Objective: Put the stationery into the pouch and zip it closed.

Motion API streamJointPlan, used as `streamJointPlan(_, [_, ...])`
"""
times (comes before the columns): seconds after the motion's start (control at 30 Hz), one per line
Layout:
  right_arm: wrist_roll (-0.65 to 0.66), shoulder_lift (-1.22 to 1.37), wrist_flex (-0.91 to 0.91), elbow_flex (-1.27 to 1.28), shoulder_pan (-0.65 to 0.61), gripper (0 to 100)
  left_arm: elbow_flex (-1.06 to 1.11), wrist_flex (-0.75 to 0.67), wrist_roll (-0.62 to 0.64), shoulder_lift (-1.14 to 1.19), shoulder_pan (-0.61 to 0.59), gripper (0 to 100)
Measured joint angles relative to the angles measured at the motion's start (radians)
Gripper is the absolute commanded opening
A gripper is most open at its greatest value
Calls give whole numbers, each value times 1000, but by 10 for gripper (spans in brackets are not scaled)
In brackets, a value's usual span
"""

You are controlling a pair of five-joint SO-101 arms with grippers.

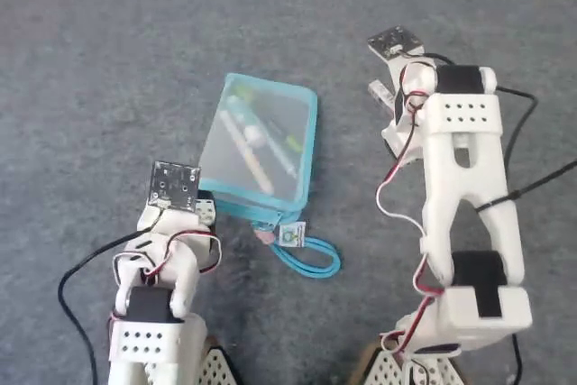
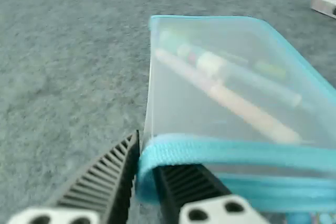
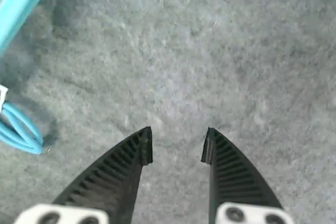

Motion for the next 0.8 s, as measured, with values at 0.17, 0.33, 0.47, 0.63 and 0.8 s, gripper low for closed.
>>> streamJointPlan(0.17, [6, 236, -32, -218, -9, 170, 2, 0, 0, 0, 8, 12])
streamJointPlan(0.33, [49, 466, -98, -463, -12, 225, 2, 0, 3, 0, 28, 12])
streamJointPlan(0.47, [92, 621, -117, -629, -25, 292, 2, 0, 6, 0, 29, 12])
streamJointPlan(0.63, [160, 790, -117, -807, -25, 292, 2, 0, 6, 0, 29, 12])
streamJointPlan(0.8, [247, 919, -106, -927, -25, 292, 2, 0, 6, 0, 29, 12])
